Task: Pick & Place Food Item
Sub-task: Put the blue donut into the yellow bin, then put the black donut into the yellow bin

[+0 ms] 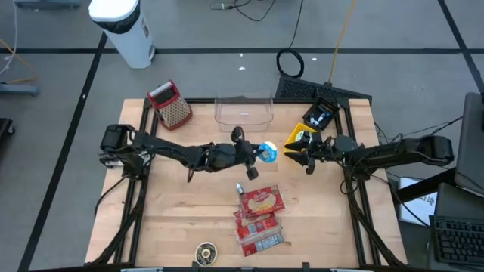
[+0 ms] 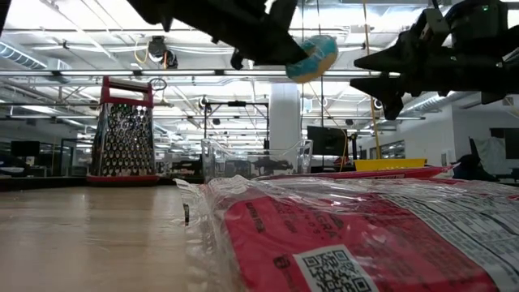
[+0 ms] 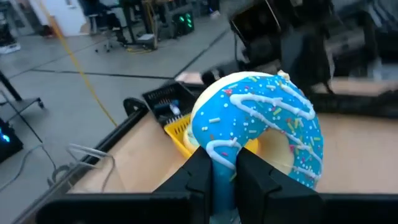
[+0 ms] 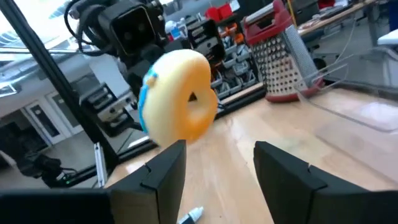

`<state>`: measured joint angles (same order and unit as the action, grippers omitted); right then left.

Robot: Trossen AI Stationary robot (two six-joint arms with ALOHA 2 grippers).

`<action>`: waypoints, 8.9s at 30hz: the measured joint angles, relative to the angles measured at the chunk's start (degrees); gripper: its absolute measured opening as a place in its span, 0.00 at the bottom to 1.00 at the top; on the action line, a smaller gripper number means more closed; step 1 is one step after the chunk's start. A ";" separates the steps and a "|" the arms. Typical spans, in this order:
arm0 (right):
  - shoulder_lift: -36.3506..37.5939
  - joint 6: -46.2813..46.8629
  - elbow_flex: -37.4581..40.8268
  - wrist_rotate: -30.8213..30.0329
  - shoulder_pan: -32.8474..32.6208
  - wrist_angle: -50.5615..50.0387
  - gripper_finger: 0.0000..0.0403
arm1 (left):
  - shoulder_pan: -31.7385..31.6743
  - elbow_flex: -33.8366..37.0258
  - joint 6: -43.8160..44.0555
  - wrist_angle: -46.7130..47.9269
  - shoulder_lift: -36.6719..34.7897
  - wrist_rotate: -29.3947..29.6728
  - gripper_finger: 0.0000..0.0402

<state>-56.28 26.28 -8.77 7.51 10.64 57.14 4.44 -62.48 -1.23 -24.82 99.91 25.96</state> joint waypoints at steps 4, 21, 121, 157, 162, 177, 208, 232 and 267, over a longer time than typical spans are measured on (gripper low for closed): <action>-2.84 1.55 -1.05 0.37 -0.28 2.92 0.53 | 0.05 0.02 -5.19 -2.83 2.94 0.18 0.12; -13.86 1.55 -7.11 -1.29 -3.25 3.04 0.65 | -0.30 0.02 -8.64 -1.67 4.81 5.57 0.12; 19.96 10.16 4.81 22.81 31.77 -29.47 0.05 | 4.73 0.02 4.81 20.90 -2.49 5.08 0.68; 23.49 -2.14 -7.18 3.25 21.77 -67.78 0.04 | 3.18 0.02 6.27 20.70 -2.49 4.96 0.67; 23.56 -1.47 -5.82 3.26 19.50 -64.99 0.05 | 3.18 0.02 6.25 20.79 -2.49 4.96 0.67; 23.55 -8.15 -4.67 -1.05 18.49 -65.13 0.25 | 3.18 0.02 6.95 20.79 -2.49 4.97 0.67; 23.66 -17.62 -4.67 0.82 18.50 -48.43 0.41 | 3.18 0.02 7.77 20.81 -2.48 2.97 0.67; 23.59 -15.41 -4.67 6.14 18.49 -44.96 0.39 | 31.22 0.04 51.82 50.44 -3.90 -29.85 0.67; 23.59 -15.02 -4.69 6.12 18.49 -44.93 0.39 | 33.36 0.02 56.82 47.49 7.17 -32.48 0.22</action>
<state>-32.69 11.27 -13.45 13.63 29.12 12.21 37.80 -62.46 55.59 22.67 107.08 -6.52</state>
